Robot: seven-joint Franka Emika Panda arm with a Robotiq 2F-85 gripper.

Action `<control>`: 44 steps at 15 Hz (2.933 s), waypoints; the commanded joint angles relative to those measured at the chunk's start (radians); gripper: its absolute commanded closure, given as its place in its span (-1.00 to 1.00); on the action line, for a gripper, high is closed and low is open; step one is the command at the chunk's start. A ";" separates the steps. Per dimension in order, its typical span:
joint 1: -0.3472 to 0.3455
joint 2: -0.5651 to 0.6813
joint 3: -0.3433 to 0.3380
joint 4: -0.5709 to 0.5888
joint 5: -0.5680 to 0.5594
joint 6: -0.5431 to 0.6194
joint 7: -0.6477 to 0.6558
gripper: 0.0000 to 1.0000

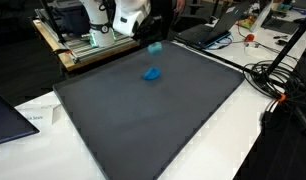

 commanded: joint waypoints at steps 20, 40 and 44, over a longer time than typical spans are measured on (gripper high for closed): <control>0.074 0.421 0.004 0.459 -0.240 -0.147 0.365 0.57; 0.067 0.660 0.003 0.684 -0.265 -0.143 0.351 0.57; 0.060 0.697 0.009 0.709 -0.258 -0.141 0.332 0.57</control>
